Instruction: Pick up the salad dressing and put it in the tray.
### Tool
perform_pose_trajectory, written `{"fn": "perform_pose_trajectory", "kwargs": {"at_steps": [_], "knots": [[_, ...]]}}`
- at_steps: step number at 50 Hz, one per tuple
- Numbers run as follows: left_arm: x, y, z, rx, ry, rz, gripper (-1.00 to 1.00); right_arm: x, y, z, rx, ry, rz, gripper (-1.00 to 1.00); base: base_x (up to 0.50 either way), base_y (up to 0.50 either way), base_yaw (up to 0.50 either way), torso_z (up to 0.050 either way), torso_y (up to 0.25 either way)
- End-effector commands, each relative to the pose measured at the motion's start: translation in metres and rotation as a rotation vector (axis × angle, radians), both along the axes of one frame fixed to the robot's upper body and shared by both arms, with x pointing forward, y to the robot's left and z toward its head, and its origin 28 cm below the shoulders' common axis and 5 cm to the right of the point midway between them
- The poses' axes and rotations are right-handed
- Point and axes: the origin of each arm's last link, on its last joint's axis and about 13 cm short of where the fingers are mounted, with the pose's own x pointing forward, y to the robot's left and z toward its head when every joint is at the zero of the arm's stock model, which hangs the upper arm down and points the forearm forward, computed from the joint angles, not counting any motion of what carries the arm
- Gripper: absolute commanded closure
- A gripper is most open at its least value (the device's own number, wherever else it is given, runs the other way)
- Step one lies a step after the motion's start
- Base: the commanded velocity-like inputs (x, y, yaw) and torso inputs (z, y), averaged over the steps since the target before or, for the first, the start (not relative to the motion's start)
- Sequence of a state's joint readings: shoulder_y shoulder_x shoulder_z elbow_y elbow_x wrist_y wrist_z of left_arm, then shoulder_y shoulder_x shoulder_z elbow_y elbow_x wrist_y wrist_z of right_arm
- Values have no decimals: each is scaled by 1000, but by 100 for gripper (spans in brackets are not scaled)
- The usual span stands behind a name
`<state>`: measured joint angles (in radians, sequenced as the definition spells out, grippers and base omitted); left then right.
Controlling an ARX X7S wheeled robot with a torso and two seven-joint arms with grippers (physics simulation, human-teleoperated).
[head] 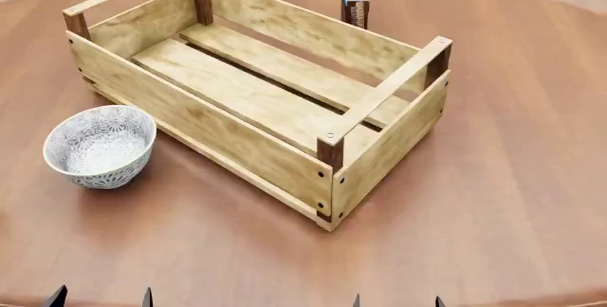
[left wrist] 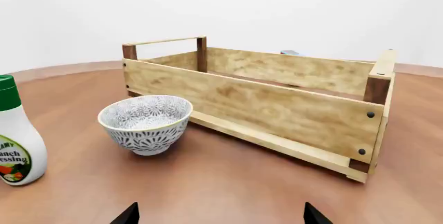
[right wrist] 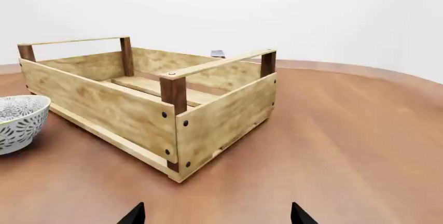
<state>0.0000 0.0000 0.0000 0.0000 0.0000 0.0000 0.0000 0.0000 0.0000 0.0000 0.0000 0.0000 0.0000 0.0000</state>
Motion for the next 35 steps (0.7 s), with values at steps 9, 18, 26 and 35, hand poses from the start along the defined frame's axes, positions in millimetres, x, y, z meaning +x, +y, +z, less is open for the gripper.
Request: {"fn": "perform_pose_trajectory", "kwargs": {"at_steps": [9, 18, 26, 35], "knots": [[0, 0, 0, -3, 3, 5, -100, -1, 1, 1, -12, -14, 4, -100, 0, 0, 0, 0, 0], [-1, 0, 0, 4, 0, -1, -100, -1, 0, 4, -10, -18, 5, -100, 0, 0, 0, 0, 0], [0, -2, -3, 28, 60, -40, -100, -1, 1, 5, 22, 41, 45, -100, 0, 0, 0, 0, 0], [-1, -3, -3, 50, 46, -43, -100, -4, -2, 10, 66, -31, 67, -100, 0, 72, 0, 0, 0]]}}
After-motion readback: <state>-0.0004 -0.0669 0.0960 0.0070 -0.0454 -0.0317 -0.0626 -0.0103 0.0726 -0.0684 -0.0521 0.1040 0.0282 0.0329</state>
